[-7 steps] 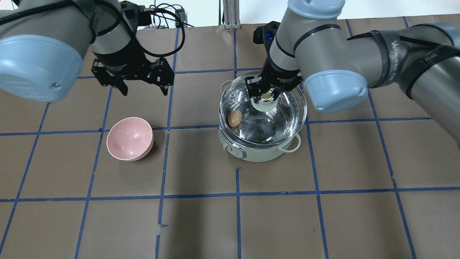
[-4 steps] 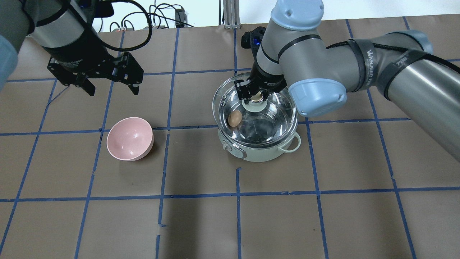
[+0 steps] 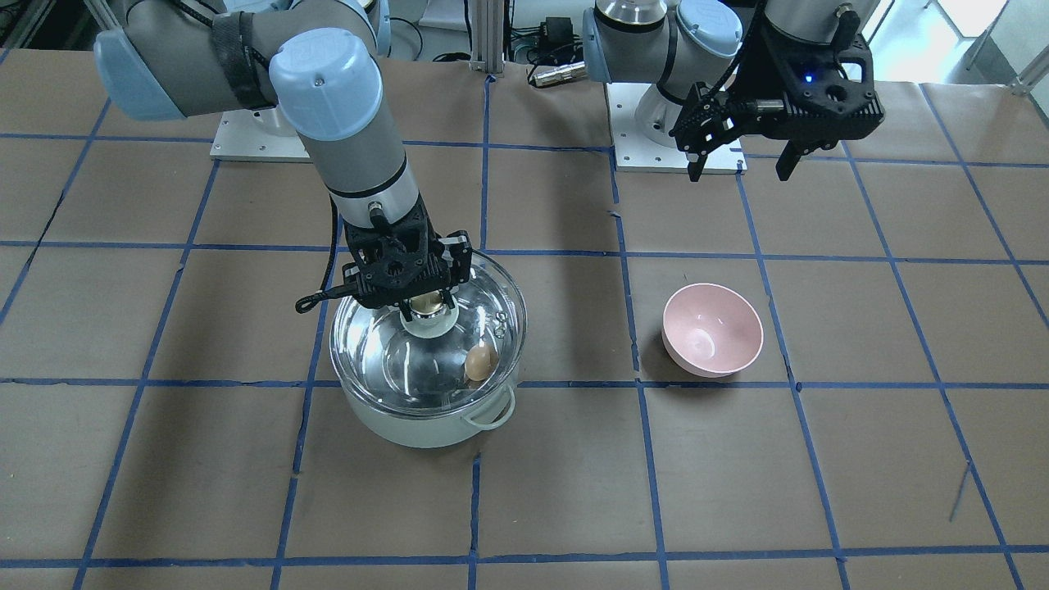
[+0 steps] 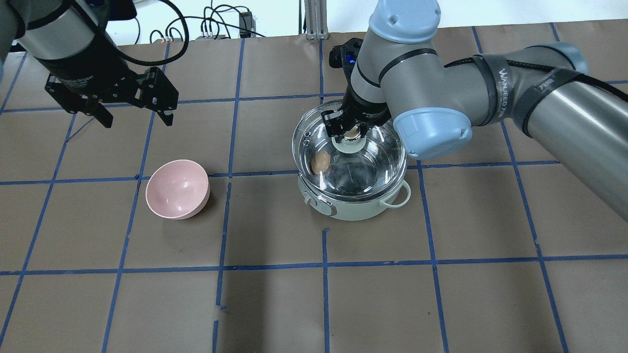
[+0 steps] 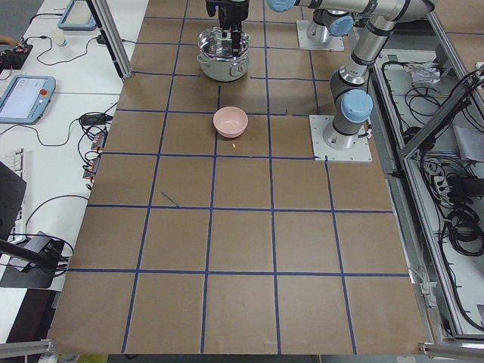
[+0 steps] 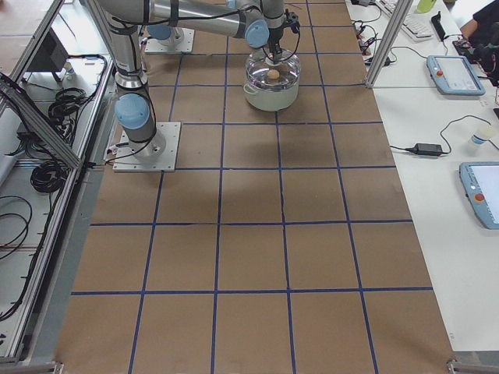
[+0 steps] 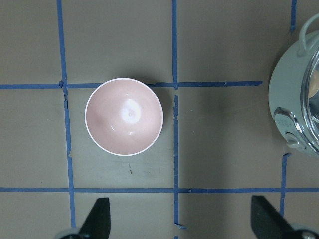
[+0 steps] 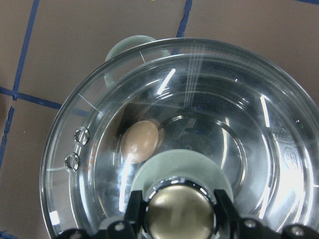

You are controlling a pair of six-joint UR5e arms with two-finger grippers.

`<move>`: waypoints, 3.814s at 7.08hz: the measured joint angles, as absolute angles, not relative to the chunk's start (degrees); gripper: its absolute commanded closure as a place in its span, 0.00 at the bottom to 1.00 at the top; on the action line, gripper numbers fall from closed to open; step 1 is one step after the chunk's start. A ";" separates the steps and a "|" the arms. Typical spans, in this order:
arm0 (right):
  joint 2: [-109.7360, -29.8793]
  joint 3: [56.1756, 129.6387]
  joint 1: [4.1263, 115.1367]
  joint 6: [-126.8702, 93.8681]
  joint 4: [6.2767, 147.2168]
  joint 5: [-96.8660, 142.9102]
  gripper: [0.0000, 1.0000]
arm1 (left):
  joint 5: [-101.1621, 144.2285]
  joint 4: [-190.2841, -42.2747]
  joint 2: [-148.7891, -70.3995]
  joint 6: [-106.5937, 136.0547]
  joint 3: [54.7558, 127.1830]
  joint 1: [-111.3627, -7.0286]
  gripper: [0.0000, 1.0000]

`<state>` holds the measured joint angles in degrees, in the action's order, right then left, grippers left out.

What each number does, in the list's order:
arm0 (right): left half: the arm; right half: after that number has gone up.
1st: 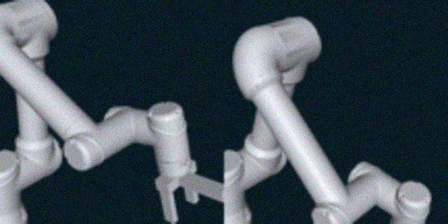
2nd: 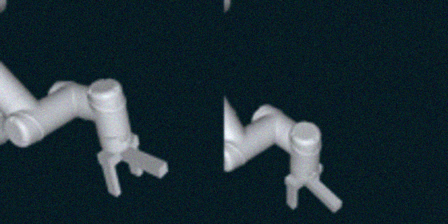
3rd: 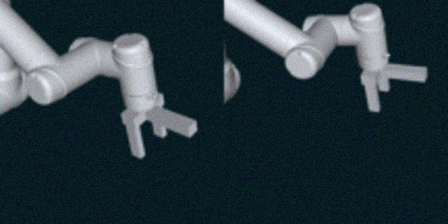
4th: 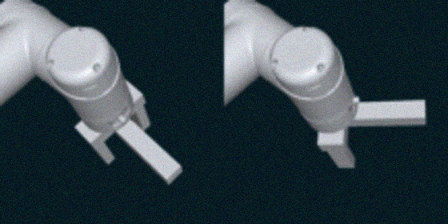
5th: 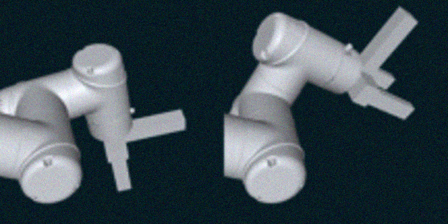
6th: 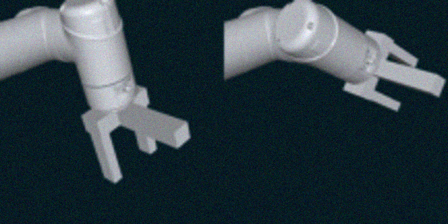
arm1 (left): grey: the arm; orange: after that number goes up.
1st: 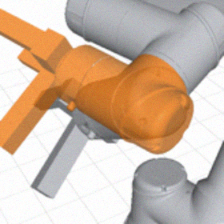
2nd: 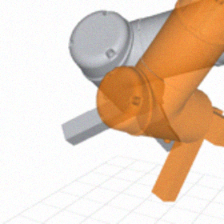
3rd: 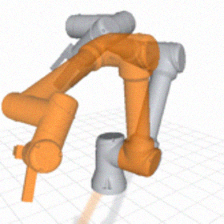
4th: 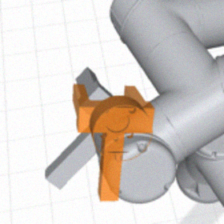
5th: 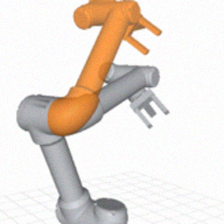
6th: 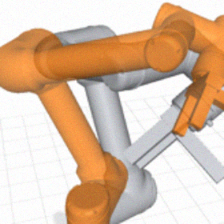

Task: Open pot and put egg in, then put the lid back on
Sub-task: 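Place the lid back on the pot with the right gripper while the left withdraws, then release the lid knob and raise the right gripper away from the pot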

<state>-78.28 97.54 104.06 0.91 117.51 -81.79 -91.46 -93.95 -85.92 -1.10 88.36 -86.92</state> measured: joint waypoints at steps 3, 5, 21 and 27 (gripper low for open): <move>-78.54 97.77 103.98 1.04 117.41 -82.04 0.85 | -90.49 -95.94 -85.95 -1.15 87.81 -85.19 0.00; -78.63 97.78 103.98 0.71 117.25 -82.42 0.84 | -91.34 -96.63 -86.13 -1.14 87.35 -85.15 0.00; -78.66 98.01 103.97 0.35 117.51 -82.88 0.40 | -90.97 -97.11 -88.31 -0.97 86.91 -86.53 0.00; -78.54 98.00 103.98 0.48 118.96 -82.83 0.33 | -90.82 -96.94 -88.15 -0.95 87.10 -86.57 0.00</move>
<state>-78.54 98.00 103.98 0.48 118.96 -82.83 -90.82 -96.94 -88.15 -0.95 87.10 -86.57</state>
